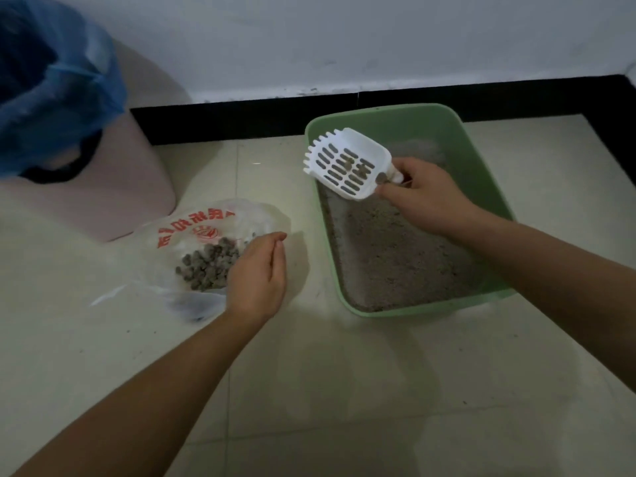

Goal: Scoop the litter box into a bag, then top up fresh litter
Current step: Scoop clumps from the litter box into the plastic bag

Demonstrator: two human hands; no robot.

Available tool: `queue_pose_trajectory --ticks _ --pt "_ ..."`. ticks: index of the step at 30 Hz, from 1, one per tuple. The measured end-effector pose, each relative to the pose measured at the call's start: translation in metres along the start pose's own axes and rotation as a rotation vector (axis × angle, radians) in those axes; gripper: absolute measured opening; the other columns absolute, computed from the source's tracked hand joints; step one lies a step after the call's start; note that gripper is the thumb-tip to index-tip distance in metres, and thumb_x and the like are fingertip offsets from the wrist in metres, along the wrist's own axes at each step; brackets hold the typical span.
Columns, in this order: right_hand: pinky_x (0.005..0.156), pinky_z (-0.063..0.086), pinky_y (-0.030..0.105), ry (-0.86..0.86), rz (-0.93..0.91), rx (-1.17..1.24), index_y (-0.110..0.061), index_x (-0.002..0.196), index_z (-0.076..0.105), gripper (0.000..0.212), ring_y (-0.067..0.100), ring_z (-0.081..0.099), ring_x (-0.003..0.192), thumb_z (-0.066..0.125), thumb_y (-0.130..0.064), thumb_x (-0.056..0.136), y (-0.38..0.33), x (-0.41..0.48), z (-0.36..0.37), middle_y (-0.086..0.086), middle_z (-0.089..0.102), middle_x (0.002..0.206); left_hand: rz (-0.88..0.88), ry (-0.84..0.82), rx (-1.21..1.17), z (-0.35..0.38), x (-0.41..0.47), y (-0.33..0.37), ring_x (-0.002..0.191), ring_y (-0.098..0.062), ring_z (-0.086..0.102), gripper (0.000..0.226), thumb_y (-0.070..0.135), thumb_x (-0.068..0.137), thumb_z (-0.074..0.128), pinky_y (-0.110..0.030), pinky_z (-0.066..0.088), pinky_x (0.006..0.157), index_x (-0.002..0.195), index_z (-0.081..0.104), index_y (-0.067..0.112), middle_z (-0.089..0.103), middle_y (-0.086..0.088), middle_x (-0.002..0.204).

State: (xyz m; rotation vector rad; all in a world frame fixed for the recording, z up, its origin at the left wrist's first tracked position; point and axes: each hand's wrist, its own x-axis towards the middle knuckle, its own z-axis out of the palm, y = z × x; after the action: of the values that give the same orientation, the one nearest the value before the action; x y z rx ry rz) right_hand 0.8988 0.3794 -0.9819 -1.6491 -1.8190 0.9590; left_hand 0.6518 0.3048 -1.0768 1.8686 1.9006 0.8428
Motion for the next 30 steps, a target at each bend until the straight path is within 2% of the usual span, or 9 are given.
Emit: queue_pose_trajectory --ticks 4,8,13,16,19,21,23,26,30 --pt "0.072 0.042 0.025 -0.054 -0.09 -0.09 -0.02 0.115 0.062 0.023 0.012 0.06 0.087 0.06 -0.026 0.093 -0.036 0.01 0.037 -0.007 0.064 0.098 0.048 0.043 0.366 -0.046 -0.016 -0.049 0.099 -0.032 0.053 0.036 0.031 0.093 0.045 -0.043 0.042 0.085 0.118 0.059 0.01 0.06 -0.013 0.111" --pt "0.076 0.051 0.035 -0.078 -0.269 -0.318 -0.011 0.115 0.061 0.025 0.027 0.062 0.092 0.057 -0.024 0.093 -0.065 0.023 0.088 0.009 0.066 0.105 0.144 -0.244 0.774 -0.072 -0.034 -0.097 0.097 -0.031 0.055 0.047 0.053 0.085 0.046 -0.043 0.036 0.08 0.108 0.062 0.015 0.063 -0.009 0.105" --pt "0.082 0.047 0.04 -0.188 -0.875 -1.039 0.002 0.136 0.044 0.045 0.031 0.062 0.094 0.051 -0.007 0.093 -0.085 0.007 0.142 0.017 0.061 0.112 0.205 -0.287 0.827 -0.079 -0.037 -0.109 0.071 -0.029 0.057 0.018 0.029 0.079 0.05 -0.036 0.035 0.068 0.075 0.064 0.018 0.066 -0.005 0.074" --pt "0.08 0.049 0.038 -0.18 -1.035 -1.259 0.003 0.135 0.05 0.045 0.028 0.065 0.087 0.047 -0.01 0.091 -0.085 0.001 0.149 0.015 0.066 0.105 0.224 -0.255 0.751 -0.077 -0.032 -0.1 0.07 -0.03 0.06 0.009 0.023 0.072 0.056 -0.034 0.04 0.064 0.073 0.063 0.016 0.065 -0.007 0.072" --pt "0.083 0.05 0.04 -0.133 -1.003 -1.234 0.005 0.142 0.042 0.055 0.03 0.064 0.093 0.055 -0.006 0.09 -0.083 0.006 0.146 0.019 0.064 0.113 0.225 -0.271 0.712 -0.074 -0.029 -0.095 0.07 -0.03 0.06 0.013 0.025 0.072 0.054 -0.033 0.042 0.063 0.075 0.063 0.017 0.065 -0.007 0.073" --pt "0.094 0.046 0.041 -0.177 -0.825 -1.113 0.0 0.151 0.025 0.066 0.03 0.059 0.108 0.055 -0.004 0.092 -0.085 0.006 0.137 0.018 0.055 0.13 0.232 -0.287 0.7 -0.072 -0.029 -0.094 0.07 -0.03 0.059 0.02 0.03 0.074 0.047 -0.033 0.042 0.063 0.075 0.062 0.017 0.064 -0.006 0.073" --pt "0.094 0.045 0.038 -0.12 -0.626 -0.916 -0.008 0.154 0.021 0.065 0.027 0.056 0.111 0.051 -0.01 0.096 -0.086 0.006 0.113 0.013 0.052 0.136 0.237 -0.274 0.689 -0.071 -0.028 -0.089 0.073 -0.029 0.057 0.026 0.035 0.078 0.042 -0.035 0.041 0.066 0.076 0.061 0.017 0.063 -0.006 0.075" --pt "0.087 0.047 0.04 0.069 -0.475 -0.762 -0.013 0.152 0.032 0.056 0.031 0.059 0.104 0.045 -0.03 0.1 -0.066 0.012 0.066 0.015 0.057 0.13 0.235 -0.197 0.6 -0.062 -0.025 -0.07 0.087 -0.03 0.054 0.033 0.038 0.085 0.039 -0.04 0.038 0.08 0.085 0.062 0.015 0.06 -0.006 0.088" --pt "0.078 0.047 0.039 0.201 -0.216 -0.904 -0.019 0.149 0.037 0.054 0.022 0.051 0.077 0.035 -0.046 0.103 -0.021 0.006 0.001 0.012 0.061 0.099 0.182 -0.108 0.358 -0.035 -0.011 -0.028 0.098 -0.032 0.054 0.04 0.037 0.095 0.033 -0.043 0.039 0.089 0.105 0.063 0.012 0.061 -0.009 0.103"
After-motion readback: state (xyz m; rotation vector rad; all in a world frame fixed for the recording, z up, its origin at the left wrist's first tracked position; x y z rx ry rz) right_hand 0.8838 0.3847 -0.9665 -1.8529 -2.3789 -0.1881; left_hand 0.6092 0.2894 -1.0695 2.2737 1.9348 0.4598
